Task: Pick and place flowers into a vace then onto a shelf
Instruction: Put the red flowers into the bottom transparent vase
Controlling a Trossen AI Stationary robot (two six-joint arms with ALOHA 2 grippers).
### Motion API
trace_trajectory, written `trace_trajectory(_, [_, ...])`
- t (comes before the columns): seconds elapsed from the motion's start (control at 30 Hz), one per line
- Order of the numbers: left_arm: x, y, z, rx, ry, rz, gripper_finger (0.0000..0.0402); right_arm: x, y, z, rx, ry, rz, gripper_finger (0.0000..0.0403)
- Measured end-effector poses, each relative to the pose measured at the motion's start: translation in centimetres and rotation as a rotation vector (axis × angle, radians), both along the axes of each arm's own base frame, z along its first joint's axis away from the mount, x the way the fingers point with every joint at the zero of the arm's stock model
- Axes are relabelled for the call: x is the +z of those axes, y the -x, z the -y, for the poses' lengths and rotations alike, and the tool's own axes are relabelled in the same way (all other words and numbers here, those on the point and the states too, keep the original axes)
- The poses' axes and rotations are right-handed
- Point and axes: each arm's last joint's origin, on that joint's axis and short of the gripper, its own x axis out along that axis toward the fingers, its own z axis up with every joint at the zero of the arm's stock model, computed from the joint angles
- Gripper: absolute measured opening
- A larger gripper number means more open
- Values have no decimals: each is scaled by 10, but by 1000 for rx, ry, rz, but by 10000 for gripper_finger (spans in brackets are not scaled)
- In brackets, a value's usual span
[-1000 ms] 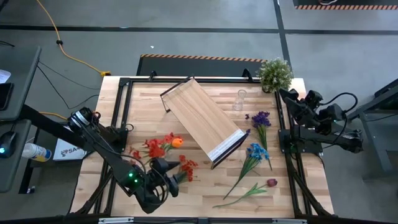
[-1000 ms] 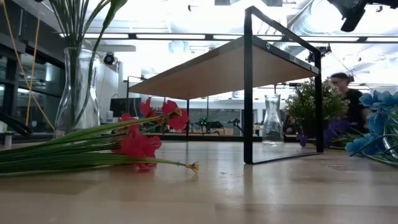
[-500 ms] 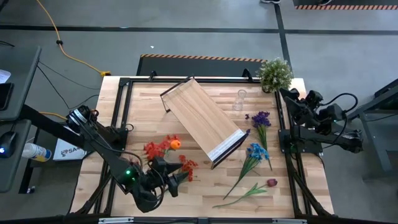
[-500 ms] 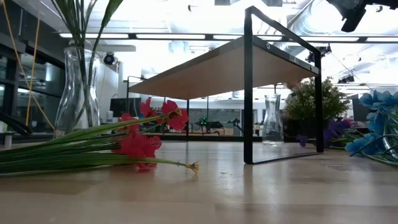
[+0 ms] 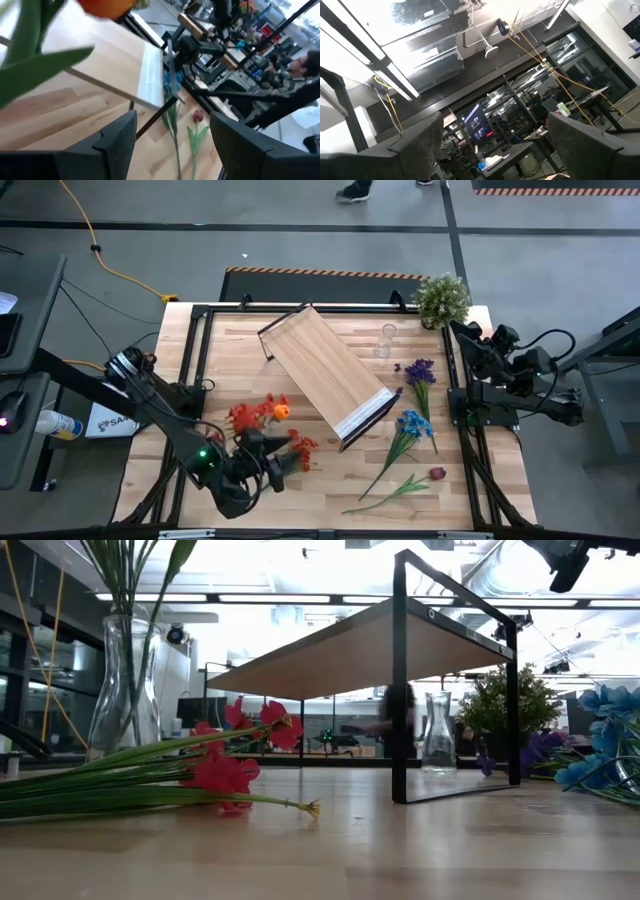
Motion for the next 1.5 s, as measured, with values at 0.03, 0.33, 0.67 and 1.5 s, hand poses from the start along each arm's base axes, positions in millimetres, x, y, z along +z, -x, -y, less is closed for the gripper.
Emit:
trace_trajectory(0.03, [3,1,-1,1,4,5,282,0,0,0,-2,-1,-3,344])
trace_trajectory(0.33, [11,-6,-24,21,36,-25,282,-1,-1,0,-6,-4,-15,344])
trace_trajectory(0.67, [10,-20,-40,35,12,-73,282,-5,-2,2,-35,-33,-54,344])
trace_trajectory(1.5, [7,3,-34,208,-188,5,282,-5,-2,2,-28,-57,-39,344])
